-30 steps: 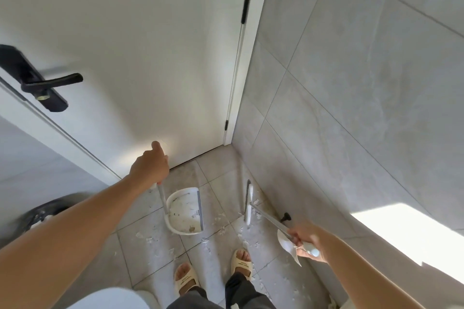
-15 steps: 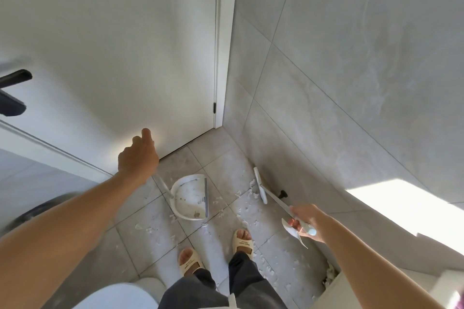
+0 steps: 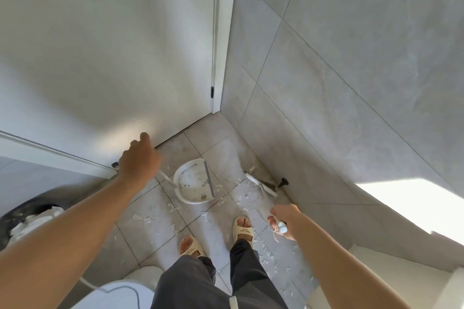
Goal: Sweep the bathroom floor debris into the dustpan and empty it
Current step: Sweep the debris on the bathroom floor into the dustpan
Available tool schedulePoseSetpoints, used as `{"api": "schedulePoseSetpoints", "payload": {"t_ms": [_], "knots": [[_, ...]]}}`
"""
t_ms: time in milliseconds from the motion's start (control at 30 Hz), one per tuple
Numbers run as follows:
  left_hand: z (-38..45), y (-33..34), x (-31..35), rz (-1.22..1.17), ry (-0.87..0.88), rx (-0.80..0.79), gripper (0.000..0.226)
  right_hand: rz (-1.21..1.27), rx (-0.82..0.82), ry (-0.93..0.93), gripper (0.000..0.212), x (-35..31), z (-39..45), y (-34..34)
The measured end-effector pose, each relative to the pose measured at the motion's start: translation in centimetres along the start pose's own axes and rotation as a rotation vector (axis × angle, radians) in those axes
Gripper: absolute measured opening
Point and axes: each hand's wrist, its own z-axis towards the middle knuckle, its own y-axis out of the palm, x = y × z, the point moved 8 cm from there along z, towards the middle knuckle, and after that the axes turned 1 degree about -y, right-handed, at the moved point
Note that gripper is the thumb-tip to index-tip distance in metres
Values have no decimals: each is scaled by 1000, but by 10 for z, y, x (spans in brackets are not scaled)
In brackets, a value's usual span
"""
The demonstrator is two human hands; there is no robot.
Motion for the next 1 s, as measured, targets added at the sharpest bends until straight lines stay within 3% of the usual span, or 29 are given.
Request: {"api": "schedulePoseSetpoints", "payload": {"t_ms": [200, 333, 433, 533, 600, 700, 767, 933, 1000], "knots": [[5, 1, 3, -17, 17, 56, 10, -138, 38, -99, 11, 24, 2, 17], [5, 1, 11, -35, 23, 70, 12, -187, 94, -160, 23, 18, -19, -5], [7, 0, 14, -41, 23, 80, 13, -245, 143, -174, 21, 12, -38, -28], [9, 0, 15, -34, 20, 81, 15, -340, 125, -259, 51, 6, -51, -40], [9, -1, 16, -32, 21, 87, 16, -439, 98, -271, 56, 5, -46, -46], [7, -1, 18, -29, 15, 81, 16, -334, -11, -74, 20, 17, -35, -43], [5, 0, 20, -24, 23, 83, 16, -335, -49, -82, 6, 17, -31, -37], [0, 2, 22, -16, 22, 98, 18, -305, -56, -101, 18, 21, -30, -29], [-2, 4, 22, -13, 26, 104, 17, -322, 4, -116, 11, 23, -25, -36]]}}
